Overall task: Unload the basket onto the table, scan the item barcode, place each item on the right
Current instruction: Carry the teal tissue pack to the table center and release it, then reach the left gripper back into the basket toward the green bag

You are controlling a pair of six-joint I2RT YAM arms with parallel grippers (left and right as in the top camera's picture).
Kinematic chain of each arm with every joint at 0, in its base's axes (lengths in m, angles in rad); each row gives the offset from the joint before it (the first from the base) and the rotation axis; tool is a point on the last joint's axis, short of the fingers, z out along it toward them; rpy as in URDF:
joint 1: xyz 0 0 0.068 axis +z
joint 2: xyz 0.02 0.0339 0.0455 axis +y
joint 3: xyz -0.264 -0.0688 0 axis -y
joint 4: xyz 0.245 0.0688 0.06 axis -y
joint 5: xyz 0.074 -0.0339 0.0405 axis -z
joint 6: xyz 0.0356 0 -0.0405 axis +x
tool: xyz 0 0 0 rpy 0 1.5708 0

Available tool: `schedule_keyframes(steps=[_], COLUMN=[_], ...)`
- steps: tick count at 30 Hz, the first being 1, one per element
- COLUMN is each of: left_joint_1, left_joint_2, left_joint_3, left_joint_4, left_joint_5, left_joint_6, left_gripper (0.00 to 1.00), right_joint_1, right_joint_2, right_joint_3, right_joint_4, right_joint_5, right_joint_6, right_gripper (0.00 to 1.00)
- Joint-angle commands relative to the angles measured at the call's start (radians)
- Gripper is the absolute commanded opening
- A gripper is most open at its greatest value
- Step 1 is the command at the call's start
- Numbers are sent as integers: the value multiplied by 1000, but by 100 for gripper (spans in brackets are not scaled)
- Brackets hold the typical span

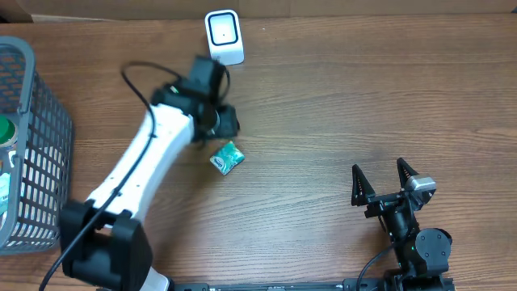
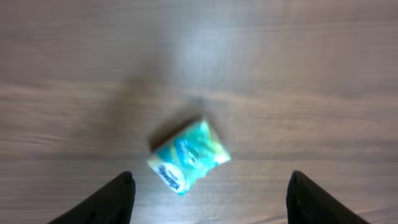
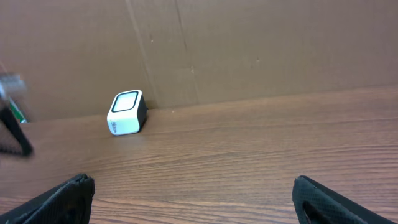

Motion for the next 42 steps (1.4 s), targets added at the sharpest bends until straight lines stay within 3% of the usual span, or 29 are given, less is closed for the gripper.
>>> schedule_keyframes(steps=[1,9,16,22,33,36,38,42], left_joint_1=[61,344,813,1120,1321,1352,1359,1360], left_joint_2=[-80,-155,-201,-193,-185,-181,-165,-89], left_joint_3=[215,648,709,595,182,93,44,20], left_joint_4=[-106,-434,-500,-444,-208,-133,-72,-27], left_joint_5=[-47,-131,-93,77,19,-40,-82,-104], left_joint_6=[58,85,81,32,23,79,150,285], left_gripper=[63,71,73,66,67,72,80,78], right_joint_1=[5,5,5,5,5,5,5,5], right_joint_2=[-8,-8,-8,-8,-8,-8,-8,-8], right_joint_3=[-11,-11,-11,-11,-11,-11,-11,-11], right_joint_4=[3,3,3,3,3,3,3,3], right_joint_5=[6,6,6,6,6,6,6,6], right_joint_6=[2,2,2,2,2,2,2,2], right_gripper=[100,100,100,100,100,100,100,100])
